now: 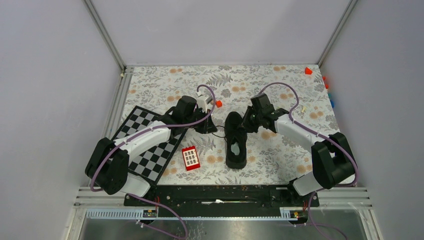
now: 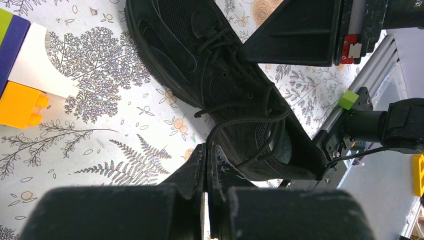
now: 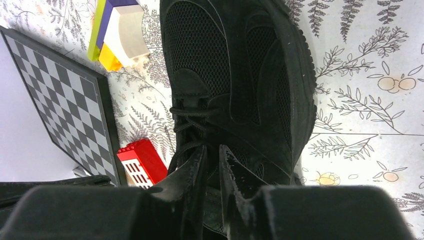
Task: Tie the shoes
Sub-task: Tie the shoelace on the shoe.
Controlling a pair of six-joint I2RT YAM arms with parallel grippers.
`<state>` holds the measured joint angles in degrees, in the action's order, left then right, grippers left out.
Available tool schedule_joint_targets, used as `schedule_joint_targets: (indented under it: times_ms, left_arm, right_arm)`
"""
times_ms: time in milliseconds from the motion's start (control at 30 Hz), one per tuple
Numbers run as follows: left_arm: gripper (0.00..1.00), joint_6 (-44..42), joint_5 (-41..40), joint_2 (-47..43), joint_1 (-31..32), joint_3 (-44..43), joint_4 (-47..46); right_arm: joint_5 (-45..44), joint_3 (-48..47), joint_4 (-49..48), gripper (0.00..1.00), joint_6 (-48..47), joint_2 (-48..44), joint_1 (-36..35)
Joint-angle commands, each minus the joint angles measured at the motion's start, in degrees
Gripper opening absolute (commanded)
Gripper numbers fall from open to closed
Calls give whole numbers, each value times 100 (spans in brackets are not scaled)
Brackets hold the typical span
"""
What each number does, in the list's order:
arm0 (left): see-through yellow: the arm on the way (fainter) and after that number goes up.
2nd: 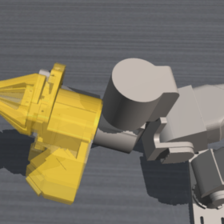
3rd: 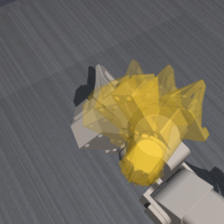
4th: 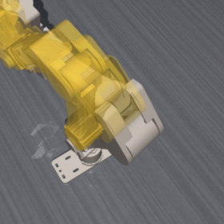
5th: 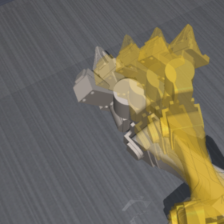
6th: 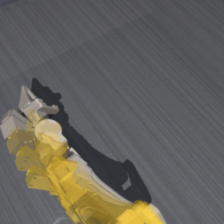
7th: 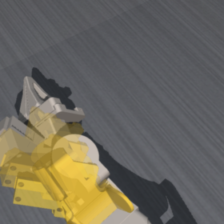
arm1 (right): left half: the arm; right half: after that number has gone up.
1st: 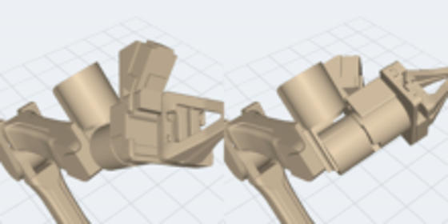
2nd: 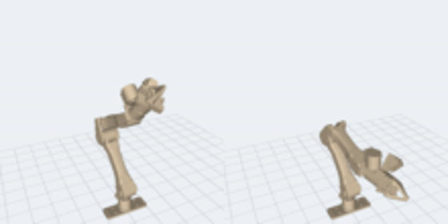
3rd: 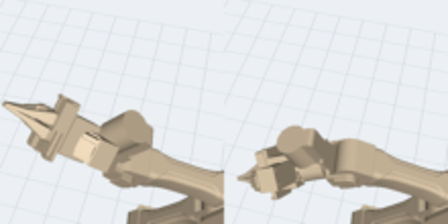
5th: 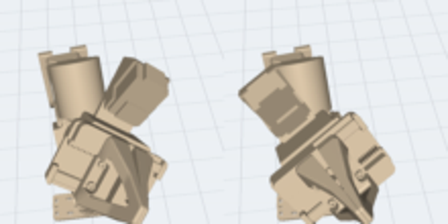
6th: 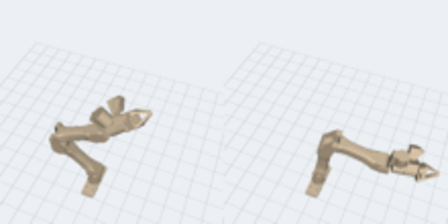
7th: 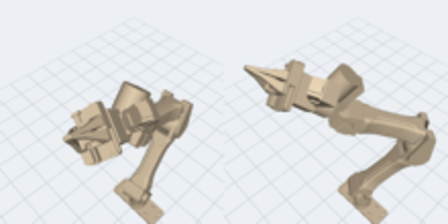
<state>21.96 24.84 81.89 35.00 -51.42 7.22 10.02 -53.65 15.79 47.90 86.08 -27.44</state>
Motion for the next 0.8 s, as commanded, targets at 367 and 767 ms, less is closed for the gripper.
schedule_joint_targets:
  times_ms: [367,767]
  left_arm:
    - [0,-131,5,-41,24,-202,-157]
    - [0,-143,-9,-15,24,-155,-125]
  right_arm:
    - [481,-69,-291,0,-695,191,28]
    - [-504,134,-205,0,-827,-820,27]
